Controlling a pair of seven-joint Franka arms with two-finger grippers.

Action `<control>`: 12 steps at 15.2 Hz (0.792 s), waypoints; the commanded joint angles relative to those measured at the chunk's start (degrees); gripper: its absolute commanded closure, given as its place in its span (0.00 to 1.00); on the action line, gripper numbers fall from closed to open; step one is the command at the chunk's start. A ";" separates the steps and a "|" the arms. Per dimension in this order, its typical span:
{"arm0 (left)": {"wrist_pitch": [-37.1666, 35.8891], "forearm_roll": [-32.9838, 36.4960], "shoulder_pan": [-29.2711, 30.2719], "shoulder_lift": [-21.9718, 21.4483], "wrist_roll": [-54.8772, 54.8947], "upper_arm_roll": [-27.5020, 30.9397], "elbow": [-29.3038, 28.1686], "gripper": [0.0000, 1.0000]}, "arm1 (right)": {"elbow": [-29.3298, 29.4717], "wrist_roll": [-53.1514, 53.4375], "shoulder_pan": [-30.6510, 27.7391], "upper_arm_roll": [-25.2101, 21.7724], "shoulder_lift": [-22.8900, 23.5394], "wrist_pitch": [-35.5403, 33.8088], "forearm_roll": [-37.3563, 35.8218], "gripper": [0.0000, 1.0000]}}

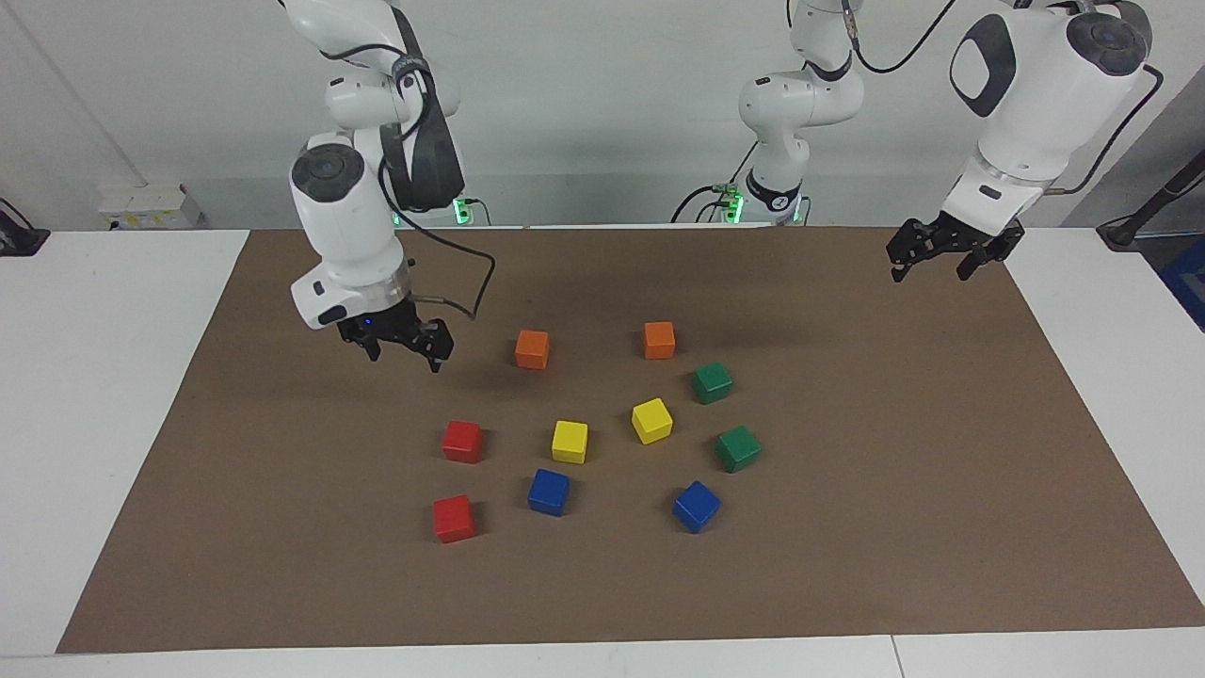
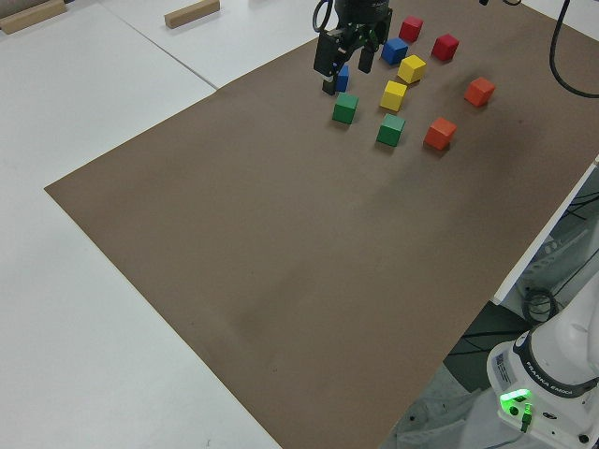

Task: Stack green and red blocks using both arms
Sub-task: 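Reach the right gripper to the red block nearer the robot, then grasp the red block with the right gripper while the left gripper reaches the green block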

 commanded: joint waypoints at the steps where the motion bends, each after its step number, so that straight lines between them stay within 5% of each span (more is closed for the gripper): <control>1: -0.12 0.14 0.07 -0.84 0.24 0.22 -0.09 0.00 | 0.57 2.18 0.07 0.05 3.30 4.68 3.21 0.00; 8: 3.55 0.14 -1.86 -1.64 -7.99 -0.57 -1.57 0.00 | 1.44 6.13 2.09 0.14 9.55 12.16 3.31 0.00; 12: 6.72 -0.12 -9.41 3.62 -16.70 -0.66 -1.84 0.00 | 1.45 5.79 2.45 0.14 12.36 16.11 3.14 0.00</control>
